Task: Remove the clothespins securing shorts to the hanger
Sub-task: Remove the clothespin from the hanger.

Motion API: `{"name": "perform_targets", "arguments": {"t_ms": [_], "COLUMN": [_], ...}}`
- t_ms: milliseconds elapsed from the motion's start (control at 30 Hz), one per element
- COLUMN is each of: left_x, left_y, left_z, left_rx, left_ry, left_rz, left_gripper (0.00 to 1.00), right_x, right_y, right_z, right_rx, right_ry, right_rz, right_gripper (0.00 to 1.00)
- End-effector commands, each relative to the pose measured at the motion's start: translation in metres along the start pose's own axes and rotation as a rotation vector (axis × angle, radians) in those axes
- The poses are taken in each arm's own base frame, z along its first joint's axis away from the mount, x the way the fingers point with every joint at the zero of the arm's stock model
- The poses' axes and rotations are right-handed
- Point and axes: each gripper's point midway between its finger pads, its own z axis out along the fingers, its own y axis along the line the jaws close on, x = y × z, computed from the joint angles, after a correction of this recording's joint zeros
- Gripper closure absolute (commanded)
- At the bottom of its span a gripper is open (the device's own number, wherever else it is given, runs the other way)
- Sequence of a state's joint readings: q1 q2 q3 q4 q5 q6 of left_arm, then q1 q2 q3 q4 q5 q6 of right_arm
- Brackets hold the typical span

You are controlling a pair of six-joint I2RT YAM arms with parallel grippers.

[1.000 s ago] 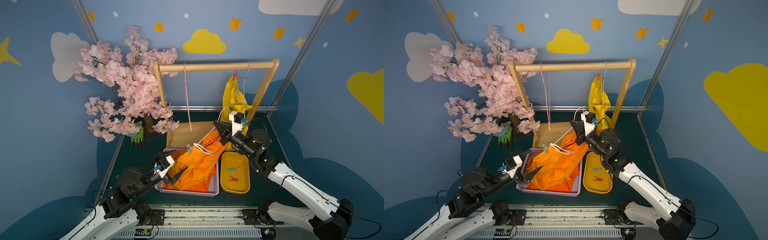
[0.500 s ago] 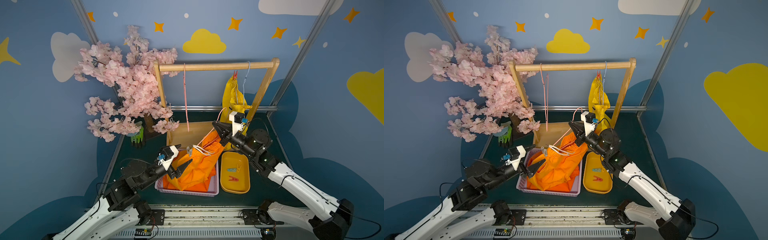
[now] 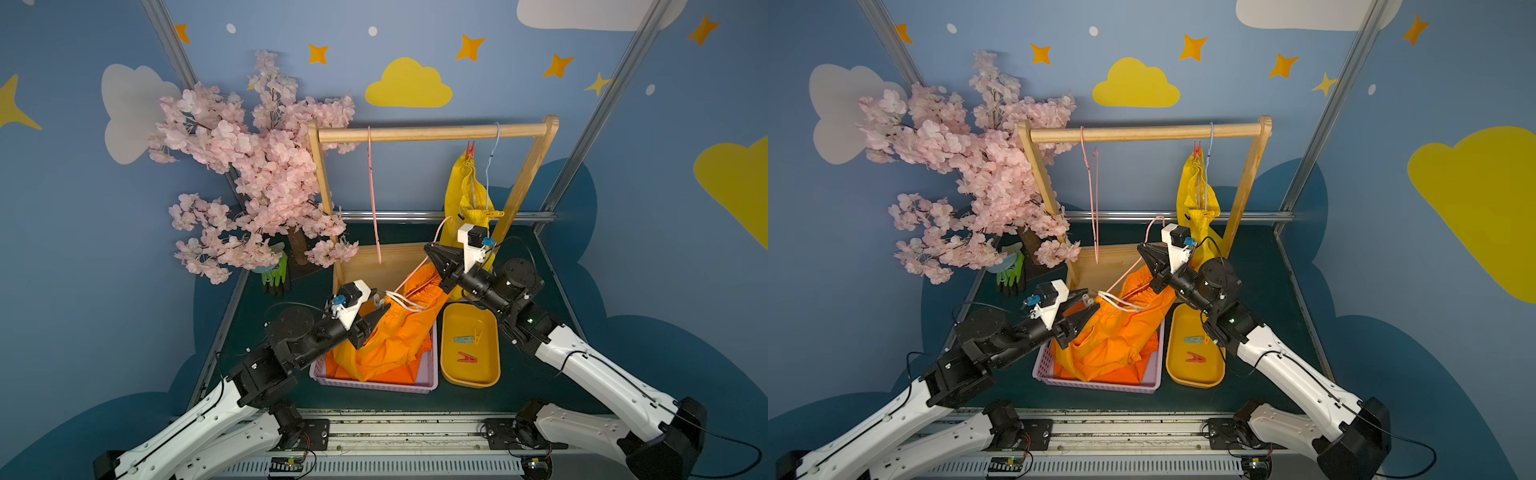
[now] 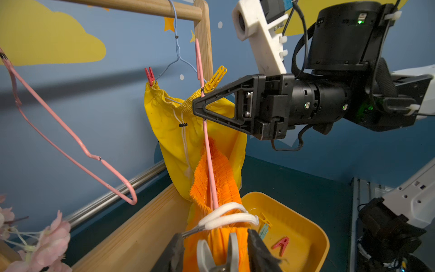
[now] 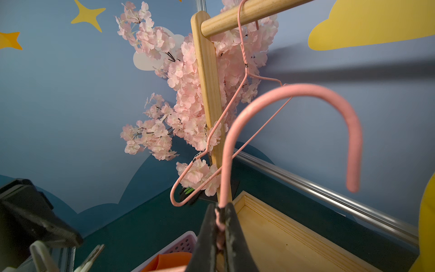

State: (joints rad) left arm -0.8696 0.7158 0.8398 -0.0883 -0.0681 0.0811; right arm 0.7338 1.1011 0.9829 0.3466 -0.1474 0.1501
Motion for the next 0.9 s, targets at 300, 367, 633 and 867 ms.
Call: {"name": "perform_targets", "arguments": {"t_ms": [300,367,633,867], "left_x": [-0.016,-0.017,-0.016,-0.019], "left_y": [0.004,0.003,0.002,0.003], "left_z": [-0.01,-0.012,-0.018,-0.025], "left_rx": [-0.019,-0.014,-0.008,-0.016], "left_ry": [-0.069,-0.077,-0.084,-0.112], "left_rz": [0.007,0.012,0.0,-0.01], "left_gripper": [0.97,0.97,0.91,0.66], "right_x": [-0.004,0.0,0.007,0.01], "right_y": [0.004,0.007,0.015,0.022], "right_z": [0.001,0.002,0.004,0.004], "right_rx": [-0.022,-0.038,-0.088,-0.111], "right_ry": [-0.013,-0.002,0.014,0.026], "right_rz": [0.01,0.001,-0.006,-0.012], "right_gripper": [1.0,1.0,1.0,1.0]}}
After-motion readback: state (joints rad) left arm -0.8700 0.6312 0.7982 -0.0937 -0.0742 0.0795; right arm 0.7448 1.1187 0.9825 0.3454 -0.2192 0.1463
